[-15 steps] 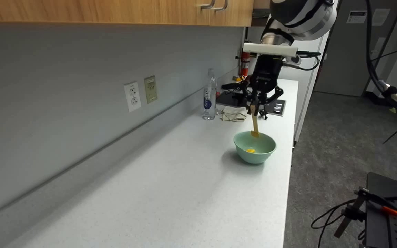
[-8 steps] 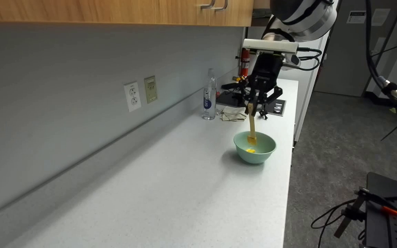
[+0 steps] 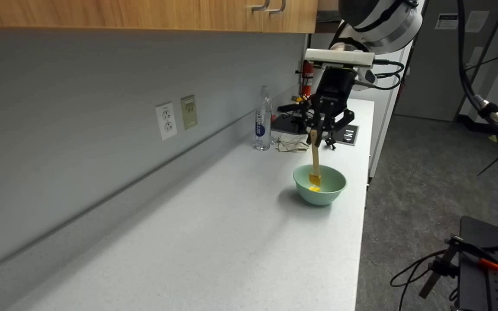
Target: Use the ladle to stir in the bow
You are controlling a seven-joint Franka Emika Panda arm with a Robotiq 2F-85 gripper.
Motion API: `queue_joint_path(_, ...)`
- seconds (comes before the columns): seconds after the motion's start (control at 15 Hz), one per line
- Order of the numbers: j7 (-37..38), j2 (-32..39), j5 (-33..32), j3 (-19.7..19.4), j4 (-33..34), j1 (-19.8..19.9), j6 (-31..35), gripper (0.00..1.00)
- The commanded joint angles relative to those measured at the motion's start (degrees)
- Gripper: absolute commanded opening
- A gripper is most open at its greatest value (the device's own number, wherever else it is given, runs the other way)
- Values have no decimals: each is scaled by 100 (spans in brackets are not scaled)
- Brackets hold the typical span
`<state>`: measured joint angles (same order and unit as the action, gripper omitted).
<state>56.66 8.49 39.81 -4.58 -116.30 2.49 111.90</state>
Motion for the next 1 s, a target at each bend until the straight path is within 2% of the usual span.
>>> queue_joint_path(0.0,-281,-28,116,56,-167,0,182,4)
queue_joint_path(0.33,-665,147,269,75,-316,24,285,4)
queue_joint_path(0.93,-698,163,-364,86,-437,-114,1090,4)
